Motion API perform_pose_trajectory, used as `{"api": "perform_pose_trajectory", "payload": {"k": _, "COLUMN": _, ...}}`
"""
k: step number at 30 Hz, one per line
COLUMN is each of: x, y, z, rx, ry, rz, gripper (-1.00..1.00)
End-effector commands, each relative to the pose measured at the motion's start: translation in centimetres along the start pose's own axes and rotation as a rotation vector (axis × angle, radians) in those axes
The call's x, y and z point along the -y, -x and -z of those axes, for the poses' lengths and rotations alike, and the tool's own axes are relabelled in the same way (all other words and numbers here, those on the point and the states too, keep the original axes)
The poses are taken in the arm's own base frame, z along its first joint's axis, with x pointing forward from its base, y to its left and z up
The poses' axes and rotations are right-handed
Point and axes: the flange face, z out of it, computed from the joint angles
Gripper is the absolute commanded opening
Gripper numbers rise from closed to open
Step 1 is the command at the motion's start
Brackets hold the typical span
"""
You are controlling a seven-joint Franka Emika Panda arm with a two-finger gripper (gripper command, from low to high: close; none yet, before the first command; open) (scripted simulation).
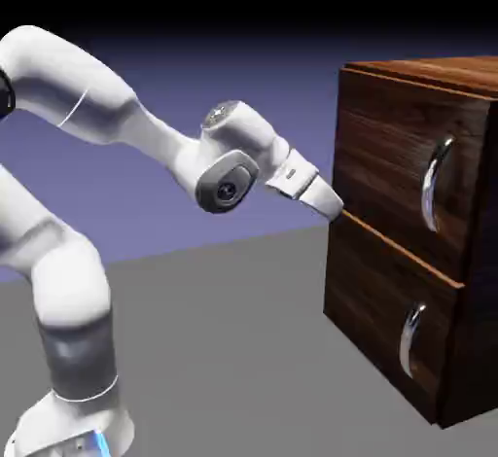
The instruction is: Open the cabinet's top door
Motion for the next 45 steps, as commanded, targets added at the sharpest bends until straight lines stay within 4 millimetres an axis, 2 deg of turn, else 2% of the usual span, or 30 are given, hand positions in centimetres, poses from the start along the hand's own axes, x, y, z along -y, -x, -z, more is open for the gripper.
{"api": "perform_pose_trajectory", "payload": {"k": 1, "x": 0.4, "y": -0.3, "z": 0.5, "rx": -0.01, "ry": -0.012, "rz": 0.007, "gripper": 0.0}}
{"api": "perform_pose_trajectory", "payload": {"k": 11, "x": 3.4, "y": -2.7, "z": 5.4, "rx": -0.116, "ry": -0.124, "rz": 0.063, "gripper": 0.0}}
{"api": "perform_pose_trajectory", "payload": {"k": 21, "x": 3.9, "y": -5.0, "z": 9.5, "rx": -0.227, "ry": -0.228, "rz": 0.088, "gripper": 0.0}}
{"api": "perform_pose_trajectory", "payload": {"k": 27, "x": 3.1, "y": -6.4, "z": 11.1, "rx": -0.291, "ry": -0.285, "rz": 0.088, "gripper": 0.0}}
{"api": "perform_pose_trajectory", "payload": {"k": 33, "x": 1.7, "y": -7.9, "z": 11.9, "rx": -0.352, "ry": -0.339, "rz": 0.078, "gripper": 0.0}}
{"api": "perform_pose_trajectory", "payload": {"k": 39, "x": -0.4, "y": -9.4, "z": 11.7, "rx": -0.406, "ry": -0.387, "rz": 0.061, "gripper": 0.0}}
{"api": "perform_pose_trajectory", "payload": {"k": 45, "x": -2.8, "y": -10.8, "z": 10.5, "rx": -0.452, "ry": -0.431, "rz": 0.039, "gripper": 0.0}}
